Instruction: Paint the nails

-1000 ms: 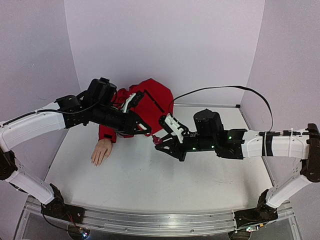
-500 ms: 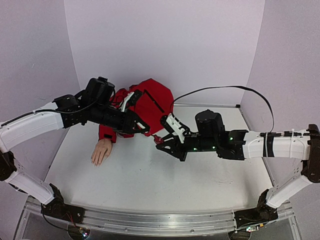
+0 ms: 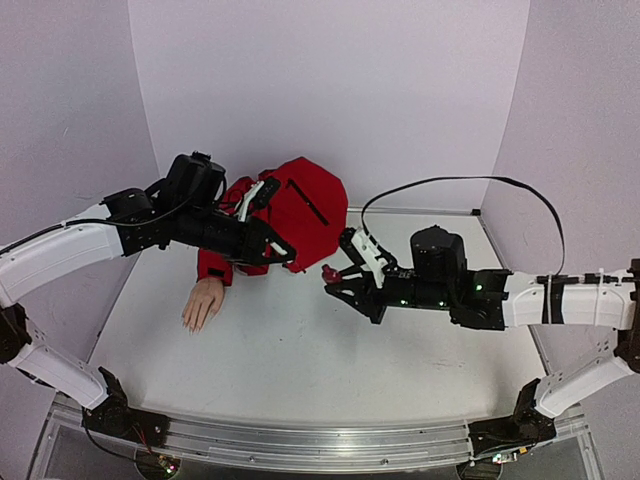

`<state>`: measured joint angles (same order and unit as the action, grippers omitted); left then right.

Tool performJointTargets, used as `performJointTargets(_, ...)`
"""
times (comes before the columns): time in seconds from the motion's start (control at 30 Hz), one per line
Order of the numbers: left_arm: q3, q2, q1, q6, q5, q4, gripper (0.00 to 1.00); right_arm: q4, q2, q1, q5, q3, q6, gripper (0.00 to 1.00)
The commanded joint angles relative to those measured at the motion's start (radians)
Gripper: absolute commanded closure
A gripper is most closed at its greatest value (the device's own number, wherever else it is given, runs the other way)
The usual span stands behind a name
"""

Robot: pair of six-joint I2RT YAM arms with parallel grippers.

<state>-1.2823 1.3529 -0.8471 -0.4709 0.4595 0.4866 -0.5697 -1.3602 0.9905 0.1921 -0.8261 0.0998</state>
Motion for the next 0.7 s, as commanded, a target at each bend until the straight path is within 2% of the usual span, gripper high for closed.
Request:
performJointTargets(0.0, -0.004, -0.064, 0.015, 0.012, -0.060, 0.032, 1.00, -0.124, 0.115, -0.003, -0.147, 0.052, -0.025, 1.00)
performJointTargets(0.13, 0.053, -0.112, 0.037, -0.034, -0.187, 0.126, 1.00, -0.126, 0.216, -0.028, -0.261, 0.102, -0.024, 1.00)
performJointTargets(0.3, 0.121, -0.181, 0.085, -0.174, -0.442, 0.331, 1.00, -0.071, 0.325, -0.070, -0.289, 0.128, 0.001, 1.00)
performJointTargets(0.43, 0.211, -0.242, 0.119, -0.287, -0.597, 0.410, 1.00, -0.027, 0.392, -0.080, -0.341, 0.147, 0.052, 1.00)
performJointTargets(0.67, 0.369, -0.269, 0.229, -0.427, -0.684, 0.437, 1.00, -0.002, 0.436, -0.084, -0.399, 0.173, 0.111, 1.00)
